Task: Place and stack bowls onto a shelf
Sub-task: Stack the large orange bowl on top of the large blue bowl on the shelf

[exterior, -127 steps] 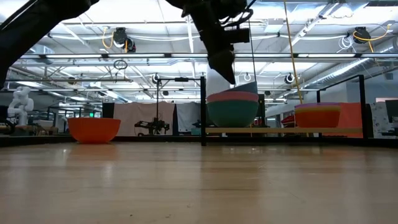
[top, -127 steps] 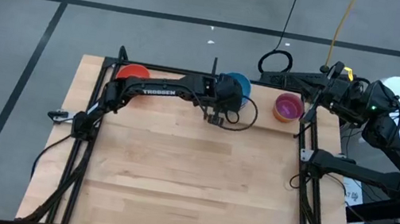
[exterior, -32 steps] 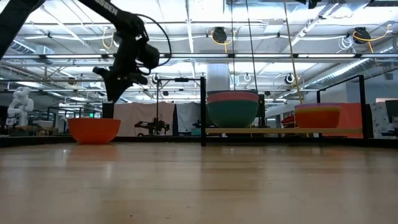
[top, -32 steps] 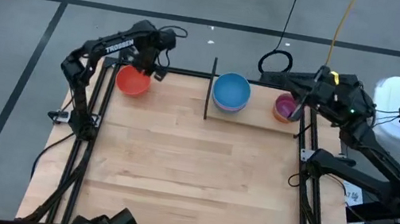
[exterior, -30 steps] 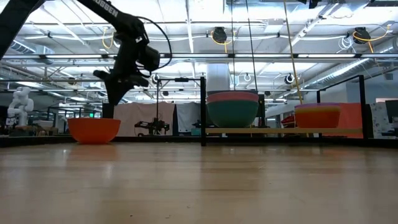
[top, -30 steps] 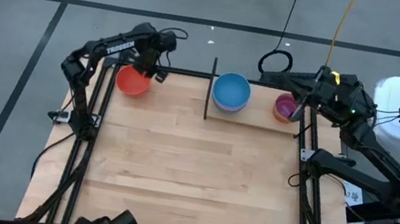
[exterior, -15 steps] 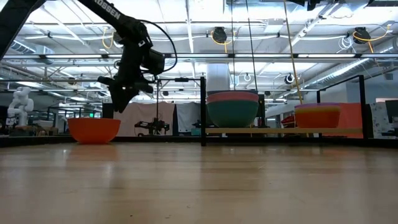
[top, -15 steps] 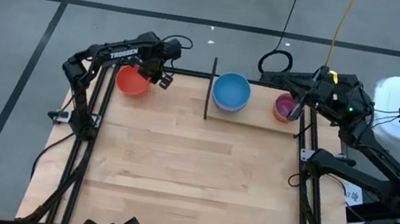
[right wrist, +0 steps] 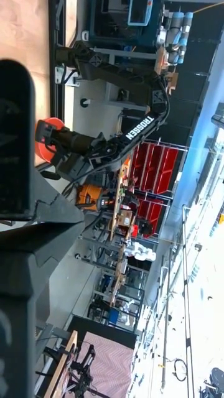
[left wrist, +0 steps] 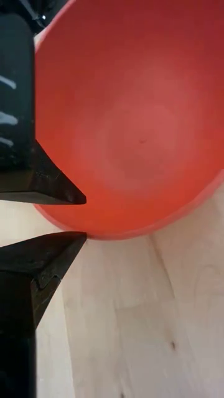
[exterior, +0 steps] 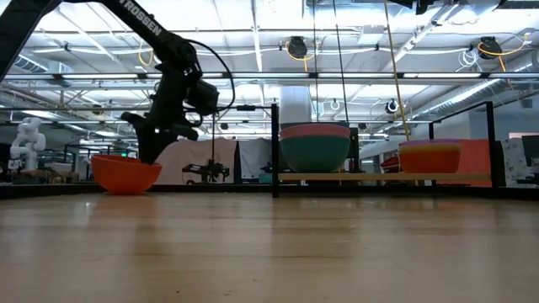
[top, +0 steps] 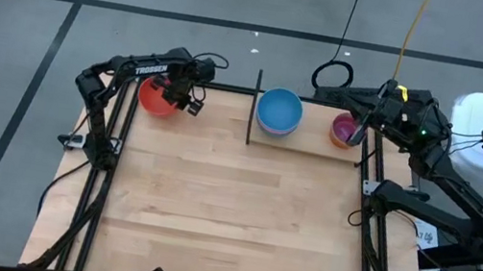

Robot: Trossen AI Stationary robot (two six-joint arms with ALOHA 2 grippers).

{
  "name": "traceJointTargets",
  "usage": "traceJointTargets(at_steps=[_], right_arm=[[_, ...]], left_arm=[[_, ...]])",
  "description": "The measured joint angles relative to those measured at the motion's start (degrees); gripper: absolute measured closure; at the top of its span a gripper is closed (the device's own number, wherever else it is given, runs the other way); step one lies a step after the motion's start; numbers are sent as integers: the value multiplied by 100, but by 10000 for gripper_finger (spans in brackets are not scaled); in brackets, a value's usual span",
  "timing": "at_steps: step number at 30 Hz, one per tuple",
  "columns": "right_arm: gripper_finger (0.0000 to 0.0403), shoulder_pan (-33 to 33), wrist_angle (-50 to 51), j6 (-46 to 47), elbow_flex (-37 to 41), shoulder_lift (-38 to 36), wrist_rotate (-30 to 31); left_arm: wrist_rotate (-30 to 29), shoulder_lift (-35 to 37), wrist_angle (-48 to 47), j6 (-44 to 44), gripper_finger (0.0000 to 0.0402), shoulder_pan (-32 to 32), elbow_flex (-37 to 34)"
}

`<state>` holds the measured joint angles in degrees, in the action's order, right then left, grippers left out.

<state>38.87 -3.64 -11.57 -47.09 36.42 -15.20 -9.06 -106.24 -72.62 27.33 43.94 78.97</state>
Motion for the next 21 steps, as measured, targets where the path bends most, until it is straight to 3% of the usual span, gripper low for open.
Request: traceJointTargets(at_steps=[14, 21], right_arm=[[403, 0, -2, 0, 0, 0, 7], [403, 0, -2, 0, 0, 0, 7]], left_arm=[[38, 17, -31, -307, 316, -117, 397], [-377, 17, -19, -284, 316, -119, 390]])
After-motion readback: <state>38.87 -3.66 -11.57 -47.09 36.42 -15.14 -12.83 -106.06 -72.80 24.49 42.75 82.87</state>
